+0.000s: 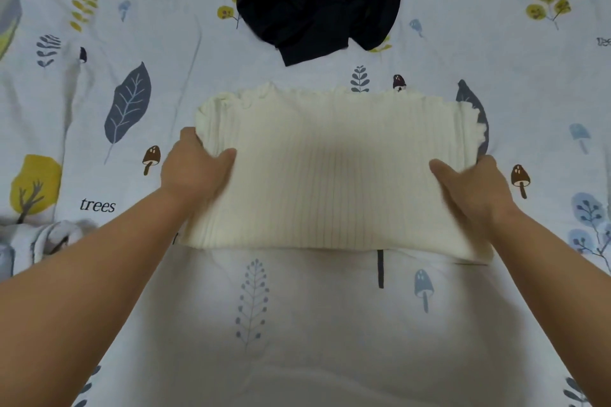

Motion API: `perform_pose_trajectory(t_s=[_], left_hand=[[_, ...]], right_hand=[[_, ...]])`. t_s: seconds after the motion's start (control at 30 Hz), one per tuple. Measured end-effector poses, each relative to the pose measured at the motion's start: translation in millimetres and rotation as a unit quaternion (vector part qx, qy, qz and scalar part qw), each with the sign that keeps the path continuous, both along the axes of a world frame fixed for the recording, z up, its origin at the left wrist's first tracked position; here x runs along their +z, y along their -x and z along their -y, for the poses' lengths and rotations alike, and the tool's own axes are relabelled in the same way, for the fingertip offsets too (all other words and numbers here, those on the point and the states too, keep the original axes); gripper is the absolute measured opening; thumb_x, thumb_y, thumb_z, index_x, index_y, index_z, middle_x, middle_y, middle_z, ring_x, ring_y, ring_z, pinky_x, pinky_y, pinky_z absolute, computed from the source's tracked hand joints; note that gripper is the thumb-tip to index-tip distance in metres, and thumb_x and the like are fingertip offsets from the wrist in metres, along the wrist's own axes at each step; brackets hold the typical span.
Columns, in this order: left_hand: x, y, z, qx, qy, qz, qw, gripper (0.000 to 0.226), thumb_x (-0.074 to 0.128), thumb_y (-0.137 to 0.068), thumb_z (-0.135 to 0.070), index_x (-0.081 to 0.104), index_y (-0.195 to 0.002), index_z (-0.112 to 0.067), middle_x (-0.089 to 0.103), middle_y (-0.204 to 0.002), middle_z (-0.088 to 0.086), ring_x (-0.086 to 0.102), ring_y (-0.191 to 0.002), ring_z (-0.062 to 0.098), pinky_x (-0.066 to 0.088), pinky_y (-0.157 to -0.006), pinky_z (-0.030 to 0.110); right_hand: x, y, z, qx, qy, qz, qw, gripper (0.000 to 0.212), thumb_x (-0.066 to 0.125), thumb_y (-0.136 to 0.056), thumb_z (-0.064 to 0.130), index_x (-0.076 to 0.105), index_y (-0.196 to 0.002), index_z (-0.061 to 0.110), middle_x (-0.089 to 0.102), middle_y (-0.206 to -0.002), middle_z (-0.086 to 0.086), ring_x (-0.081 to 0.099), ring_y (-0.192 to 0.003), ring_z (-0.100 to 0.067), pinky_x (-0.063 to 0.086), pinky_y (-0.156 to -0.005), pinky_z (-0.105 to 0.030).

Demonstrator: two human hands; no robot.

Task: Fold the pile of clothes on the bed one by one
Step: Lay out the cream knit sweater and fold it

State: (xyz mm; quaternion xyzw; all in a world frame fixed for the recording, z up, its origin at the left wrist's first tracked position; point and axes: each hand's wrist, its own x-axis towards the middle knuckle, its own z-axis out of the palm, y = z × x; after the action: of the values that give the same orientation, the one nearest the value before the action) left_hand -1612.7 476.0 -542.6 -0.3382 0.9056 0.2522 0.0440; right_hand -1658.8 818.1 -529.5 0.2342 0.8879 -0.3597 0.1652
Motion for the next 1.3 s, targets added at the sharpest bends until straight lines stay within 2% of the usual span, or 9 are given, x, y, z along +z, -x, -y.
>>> perform_pose_trajectory(t_s=[0.3, 0.43, 0.57, 0.73, 0.83, 0.9, 1.03, 1.13, 1.3], left_hand=[[33.6, -47.4, 9.9, -0.067, 0.041, -0.129, 0.989, 0.035, 0.056, -0.089, -0.019, 0.045, -0.122, -0.013, 0.057, -0.093, 0.007, 0.054, -0.089, 0.035, 0.029, -0.069, 0.032], [20.0, -82.7, -5.0, -0.041, 0.024, -0.017, 0.999, 0.044, 0.057, -0.09, -0.021, 0.041, -0.129, -0.007, 0.059, -0.109, 0.022, 0.054, -0.1, 0.043, 0.034, -0.073, 0.039], [17.9, -88.4, -41.3, -0.045, 0.134, -0.043, 0.989, 0.068, 0.055, -0.089, -0.029, 0.024, -0.142, 0.001, 0.033, -0.139, 0.034, 0.037, -0.124, 0.049, 0.032, -0.098, 0.056], [1.6, -107.9, -100.9, -0.374, 0.176, -0.032, 0.91, 0.068, 0.025, -0.087, -0.059, 0.027, -0.145, -0.025, 0.02, -0.153, 0.015, 0.019, -0.14, 0.041, 0.009, -0.105, 0.064], [-18.2, -106.5, -89.2, -0.36, 0.161, 0.075, 0.916, 0.075, 0.001, -0.076, -0.074, -0.009, -0.142, -0.039, -0.015, -0.153, -0.001, -0.013, -0.141, 0.037, -0.005, -0.11, 0.061], [-29.6, -101.4, -82.1, -0.333, 0.154, 0.083, 0.926, 0.075, -0.006, -0.07, -0.076, -0.025, -0.134, -0.042, -0.032, -0.146, -0.008, -0.024, -0.14, 0.034, -0.013, -0.109, 0.057], [-23.5, -98.3, -87.0, -0.334, 0.137, 0.109, 0.926, 0.077, -0.005, -0.072, -0.077, -0.023, -0.138, -0.04, -0.031, -0.147, -0.007, -0.022, -0.14, 0.035, -0.016, -0.109, 0.056], [-11.4, -101.5, -89.9, -0.349, 0.135, 0.1, 0.922, 0.072, 0.011, -0.087, -0.065, -0.006, -0.148, -0.03, -0.016, -0.156, 0.002, -0.017, -0.143, 0.032, -0.014, -0.111, 0.051], [4.2, -113.8, -91.6, -0.405, 0.097, 0.092, 0.905, 0.059, 0.019, -0.098, -0.046, 0.001, -0.15, -0.025, -0.008, -0.158, 0.003, -0.008, -0.145, 0.021, -0.006, -0.116, 0.042]], right_hand=[[40.8, -27.0, -31.4, 0.053, 0.07, -0.024, 0.996, 0.013, 0.067, -0.083, 0.03, 0.057, -0.077, 0.024, 0.064, -0.081, 0.004, 0.06, -0.07, -0.014, 0.04, -0.054, -0.027], [25.7, -49.3, -28.9, 0.073, -0.063, 0.012, 0.995, 0.03, 0.062, -0.086, 0.036, 0.054, -0.096, 0.009, 0.064, -0.098, -0.016, 0.053, -0.079, -0.028, 0.036, -0.067, -0.035], [20.2, -77.4, 7.3, 0.027, -0.18, -0.107, 0.978, 0.071, 0.058, -0.088, 0.036, 0.024, -0.144, 0.006, 0.035, -0.139, -0.028, 0.033, -0.128, -0.041, 0.028, -0.102, -0.053], [2.9, -130.6, 70.3, 0.35, -0.263, -0.143, 0.888, 0.072, 0.027, -0.085, 0.058, 0.025, -0.147, 0.021, 0.017, -0.154, -0.019, 0.012, -0.143, -0.034, 0.01, -0.105, -0.062], [-22.4, -128.0, 60.8, 0.424, -0.275, -0.033, 0.862, 0.074, -0.009, -0.076, 0.072, -0.021, -0.14, 0.037, -0.034, -0.148, 0.001, -0.039, -0.13, -0.022, -0.017, -0.109, -0.056], [-31.9, -120.4, 52.5, 0.415, -0.271, -0.018, 0.868, 0.073, -0.018, -0.069, 0.071, -0.031, -0.134, 0.039, -0.041, -0.142, 0.007, -0.045, -0.126, -0.019, -0.025, -0.106, -0.05], [-22.2, -118.0, 53.2, 0.424, -0.245, -0.039, 0.871, 0.071, 0.008, -0.086, 0.066, -0.008, -0.147, 0.033, -0.021, -0.153, 0.003, -0.021, -0.142, -0.023, -0.015, -0.112, -0.048], [-1.7, -117.2, 34.8, 0.282, -0.235, -0.175, 0.914, 0.052, 0.065, -0.081, 0.021, 0.05, -0.129, 0.006, 0.041, -0.139, -0.027, 0.038, -0.128, -0.043, 0.03, -0.101, -0.056], [20.7, -112.2, -14.8, -0.087, -0.047, -0.008, 0.995, 0.041, 0.055, -0.086, 0.017, 0.046, -0.125, 0.007, 0.057, -0.117, -0.016, 0.051, -0.097, -0.031, 0.038, -0.084, -0.039]])
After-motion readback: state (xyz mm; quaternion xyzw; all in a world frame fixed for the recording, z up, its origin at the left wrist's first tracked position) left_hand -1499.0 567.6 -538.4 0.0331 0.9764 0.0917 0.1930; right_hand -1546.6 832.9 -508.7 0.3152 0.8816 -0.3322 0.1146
